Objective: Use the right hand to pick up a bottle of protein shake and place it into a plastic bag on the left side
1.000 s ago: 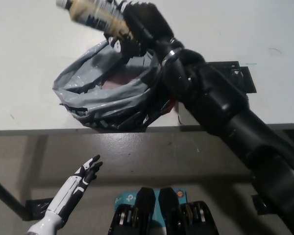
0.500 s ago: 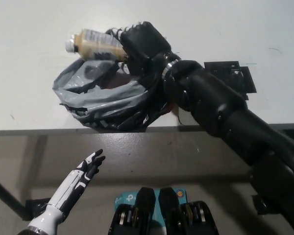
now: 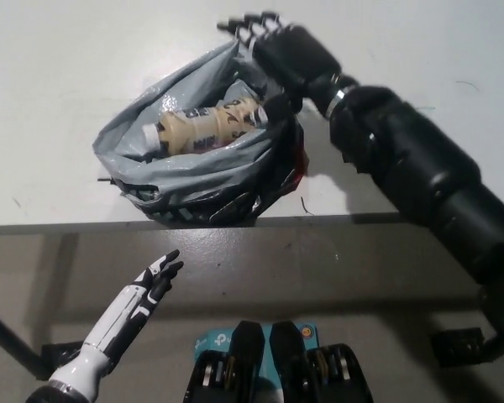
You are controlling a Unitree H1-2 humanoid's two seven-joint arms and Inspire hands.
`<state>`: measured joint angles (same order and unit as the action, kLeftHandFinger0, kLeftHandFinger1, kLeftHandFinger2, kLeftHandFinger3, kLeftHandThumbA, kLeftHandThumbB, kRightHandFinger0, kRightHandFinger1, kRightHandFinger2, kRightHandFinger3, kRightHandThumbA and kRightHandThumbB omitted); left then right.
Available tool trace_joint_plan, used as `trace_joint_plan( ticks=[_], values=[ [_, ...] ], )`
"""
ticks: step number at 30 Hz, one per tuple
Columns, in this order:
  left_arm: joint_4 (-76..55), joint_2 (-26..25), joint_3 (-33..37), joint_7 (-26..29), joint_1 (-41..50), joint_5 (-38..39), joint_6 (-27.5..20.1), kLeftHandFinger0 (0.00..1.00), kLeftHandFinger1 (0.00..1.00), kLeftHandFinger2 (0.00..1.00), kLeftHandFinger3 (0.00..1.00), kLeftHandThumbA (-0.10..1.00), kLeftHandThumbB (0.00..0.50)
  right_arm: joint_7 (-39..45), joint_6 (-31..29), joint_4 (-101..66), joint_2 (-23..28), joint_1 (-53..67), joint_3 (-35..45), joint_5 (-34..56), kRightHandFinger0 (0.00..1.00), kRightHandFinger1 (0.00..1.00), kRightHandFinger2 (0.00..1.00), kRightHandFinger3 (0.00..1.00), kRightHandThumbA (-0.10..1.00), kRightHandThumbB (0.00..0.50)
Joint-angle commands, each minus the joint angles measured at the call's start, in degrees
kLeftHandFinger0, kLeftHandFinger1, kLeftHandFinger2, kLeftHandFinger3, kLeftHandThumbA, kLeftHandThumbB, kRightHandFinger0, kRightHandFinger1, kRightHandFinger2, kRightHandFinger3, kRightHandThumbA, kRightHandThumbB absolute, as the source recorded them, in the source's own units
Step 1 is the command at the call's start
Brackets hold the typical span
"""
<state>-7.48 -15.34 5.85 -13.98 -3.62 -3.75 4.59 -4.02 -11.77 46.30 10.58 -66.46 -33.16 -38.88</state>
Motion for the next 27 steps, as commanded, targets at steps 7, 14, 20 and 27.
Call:
trace_joint_plan(
  ticks=[7, 14, 20, 27],
  values=[
    [-1.1, -1.3, -0.2, -1.3, -0.5, 0.6, 0.0, 1.00, 1.00, 1.00, 1.00, 1.00, 0.187, 10.8, 2.5, -30.4, 6.6, -0.5, 16.7, 17.9, 1.00, 1.00, 1.00, 1.00, 1.00, 0.422],
    [0.5, -1.4, -1.3, -0.8, -3.7, 1.0, -0.7, 1.00, 1.00, 1.00, 1.00, 1.00, 0.130, 11.4, 11.0, -59.2, 13.2, 4.3, 32.4, 35.1, 1.00, 1.00, 1.00, 1.00, 1.00, 0.426],
    [2.3, -1.1, -2.4, 0.4, -6.9, 1.1, -1.9, 1.00, 1.00, 1.00, 1.00, 1.00, 0.166, 4.6, 11.0, -82.5, 14.9, 23.4, 40.1, 37.3, 1.00, 1.00, 1.00, 1.00, 1.00, 0.429],
    [3.1, 0.1, -3.2, 1.5, -6.6, 1.6, -1.7, 1.00, 1.00, 1.00, 1.00, 1.00, 0.197, -0.6, 4.9, -97.8, 4.2, 48.4, 32.0, 33.2, 1.00, 1.00, 1.00, 1.00, 0.99, 0.379]
  ],
)
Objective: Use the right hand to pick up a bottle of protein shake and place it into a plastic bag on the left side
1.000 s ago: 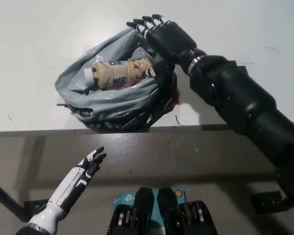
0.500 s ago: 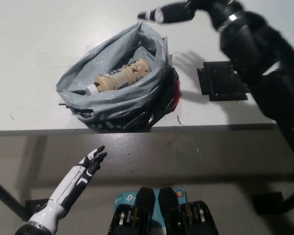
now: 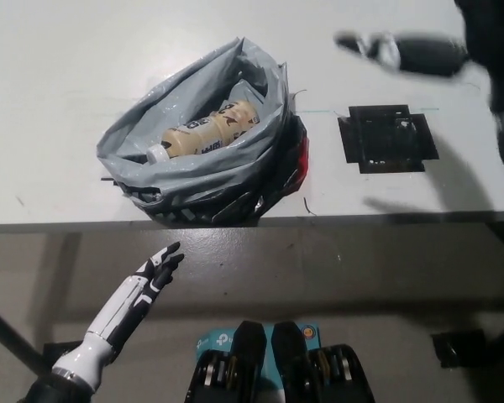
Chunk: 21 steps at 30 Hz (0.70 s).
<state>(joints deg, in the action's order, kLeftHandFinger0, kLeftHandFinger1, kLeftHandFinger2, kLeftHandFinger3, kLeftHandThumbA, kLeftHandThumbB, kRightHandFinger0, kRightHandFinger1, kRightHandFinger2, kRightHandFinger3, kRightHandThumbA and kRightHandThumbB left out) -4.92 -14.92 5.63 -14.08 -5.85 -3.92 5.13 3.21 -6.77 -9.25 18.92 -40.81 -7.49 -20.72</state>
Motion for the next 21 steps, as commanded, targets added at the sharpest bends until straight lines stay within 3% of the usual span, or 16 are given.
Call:
trace_joint_plan(
  ticks=[1, 4, 6, 9, 13, 21],
  values=[
    [0.8, -0.3, -2.9, 1.7, -4.3, 1.5, -2.5, 1.00, 1.00, 1.00, 1.00, 1.00, 0.197, -7.8, -2.9, -40.4, -5.3, 24.7, 5.0, 13.2, 1.00, 1.00, 1.00, 1.00, 1.00, 0.361],
    [0.5, -0.1, -2.8, 1.7, -3.3, 1.4, -2.6, 1.00, 1.00, 1.00, 1.00, 1.00, 0.205, -6.7, -8.6, -31.5, -7.6, 30.3, 0.5, 13.3, 1.00, 1.00, 1.00, 1.00, 1.00, 0.385],
    [0.2, 0.0, -2.6, 1.7, -2.2, 1.2, -2.9, 1.00, 1.00, 1.00, 1.00, 1.00, 0.197, -6.0, -10.5, -27.1, -8.6, 32.2, -0.5, 11.3, 1.00, 1.00, 1.00, 1.00, 1.00, 0.336],
    [-0.4, 0.2, -2.4, 1.4, -0.8, 1.1, -3.0, 1.00, 1.00, 1.00, 1.00, 1.00, 0.204, -4.3, -11.4, -20.2, -9.7, 34.8, -1.3, 10.7, 1.00, 1.00, 1.00, 1.00, 1.00, 0.334],
    [-0.8, 0.5, -2.5, 1.2, 0.3, 1.0, -3.4, 1.00, 1.00, 1.00, 1.00, 1.00, 0.200, -4.2, -13.3, -6.6, -12.0, 35.4, -0.5, 8.7, 1.00, 1.00, 1.00, 1.00, 0.99, 0.365],
    [-1.2, 0.3, -2.8, 0.7, 1.6, 0.8, -3.7, 1.00, 1.00, 1.00, 1.00, 1.00, 0.179, -4.5, -17.4, 14.8, -14.2, 35.7, 0.0, 8.9, 1.00, 1.00, 1.00, 1.00, 0.87, 0.344]
  ],
)
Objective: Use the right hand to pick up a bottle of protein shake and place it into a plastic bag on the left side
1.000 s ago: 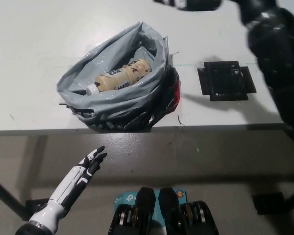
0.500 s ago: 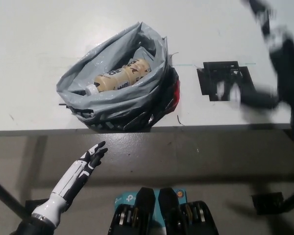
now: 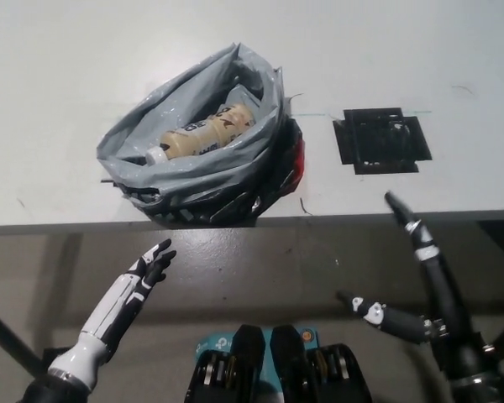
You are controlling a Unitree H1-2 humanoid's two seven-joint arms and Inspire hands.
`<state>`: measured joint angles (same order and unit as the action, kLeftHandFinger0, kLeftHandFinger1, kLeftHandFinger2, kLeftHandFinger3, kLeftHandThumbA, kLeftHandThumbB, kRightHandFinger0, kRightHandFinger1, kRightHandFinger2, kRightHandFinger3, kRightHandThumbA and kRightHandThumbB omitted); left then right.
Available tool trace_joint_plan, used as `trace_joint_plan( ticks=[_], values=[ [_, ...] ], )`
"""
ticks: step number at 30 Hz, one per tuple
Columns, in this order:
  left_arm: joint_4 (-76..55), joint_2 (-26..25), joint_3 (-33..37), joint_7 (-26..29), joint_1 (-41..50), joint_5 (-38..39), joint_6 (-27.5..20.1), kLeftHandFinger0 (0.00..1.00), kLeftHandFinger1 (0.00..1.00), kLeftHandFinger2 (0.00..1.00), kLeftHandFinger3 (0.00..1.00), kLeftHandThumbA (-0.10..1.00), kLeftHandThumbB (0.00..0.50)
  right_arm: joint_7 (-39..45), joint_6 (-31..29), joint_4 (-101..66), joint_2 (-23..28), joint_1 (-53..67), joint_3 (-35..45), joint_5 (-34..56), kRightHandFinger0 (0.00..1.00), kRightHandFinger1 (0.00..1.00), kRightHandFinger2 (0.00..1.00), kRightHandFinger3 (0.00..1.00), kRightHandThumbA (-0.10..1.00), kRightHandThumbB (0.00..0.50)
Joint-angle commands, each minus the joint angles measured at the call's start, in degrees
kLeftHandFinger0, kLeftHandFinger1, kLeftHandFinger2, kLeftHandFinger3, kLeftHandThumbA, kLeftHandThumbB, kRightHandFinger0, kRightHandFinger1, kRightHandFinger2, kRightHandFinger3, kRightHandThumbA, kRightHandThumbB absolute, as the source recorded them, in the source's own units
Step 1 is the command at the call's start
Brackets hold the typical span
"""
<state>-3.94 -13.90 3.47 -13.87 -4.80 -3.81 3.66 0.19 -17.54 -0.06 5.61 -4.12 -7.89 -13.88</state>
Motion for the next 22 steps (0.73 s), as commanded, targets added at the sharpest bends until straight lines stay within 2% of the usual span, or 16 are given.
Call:
trace_joint_plan(
  ticks=[1, 3, 6, 8, 13, 19, 22],
  values=[
    [-2.1, -0.7, -0.6, 0.4, 0.7, 0.6, -2.3, 1.00, 1.00, 1.00, 1.00, 1.00, 0.187, -1.4, -7.0, 6.9, -0.7, -1.1, 0.5, 2.0, 1.00, 1.00, 1.00, 1.00, 0.85, 0.343],
    [-2.1, -0.7, -0.3, 0.2, 1.2, 0.2, -2.0, 1.00, 1.00, 1.00, 1.00, 1.00, 0.199, -1.1, -6.1, 8.0, -0.4, -0.5, 0.8, 1.8, 1.00, 1.00, 1.00, 1.00, 0.84, 0.348],
    [-1.7, -1.0, -0.4, 0.1, 1.4, 0.2, -2.4, 1.00, 1.00, 1.00, 1.00, 1.00, 0.175, -1.1, -6.4, 9.7, -0.9, -0.7, 0.7, 1.8, 1.00, 1.00, 1.00, 1.00, 0.78, 0.320],
    [-1.8, -1.6, -0.6, -0.1, 1.7, 0.2, -2.4, 1.00, 1.00, 1.00, 1.00, 1.00, 0.166, -0.8, -6.6, 10.8, -1.1, -0.8, 0.3, 1.8, 1.00, 1.00, 1.00, 1.00, 0.77, 0.321],
    [-2.1, -2.0, -0.4, -0.5, 2.8, 0.2, -2.4, 1.00, 1.00, 1.00, 1.00, 1.00, 0.166, -0.2, -7.2, 11.5, -1.4, 0.4, -0.2, 2.5, 1.00, 1.00, 1.00, 1.00, 0.72, 0.303],
    [-2.1, -1.6, 0.3, -0.6, 4.3, 0.3, -2.9, 1.00, 1.00, 1.00, 1.00, 1.00, 0.166, -1.1, -8.1, 12.1, -1.1, 2.3, 0.0, 0.7, 1.00, 1.00, 1.00, 1.00, 0.73, 0.313],
    [-2.2, -1.5, 0.3, -0.7, 4.5, 0.5, -2.3, 1.00, 1.00, 1.00, 1.00, 1.00, 0.187, -1.1, -8.1, 12.1, -1.0, 2.4, 0.0, 0.4, 1.00, 1.00, 1.00, 1.00, 0.74, 0.311]
  ],
)
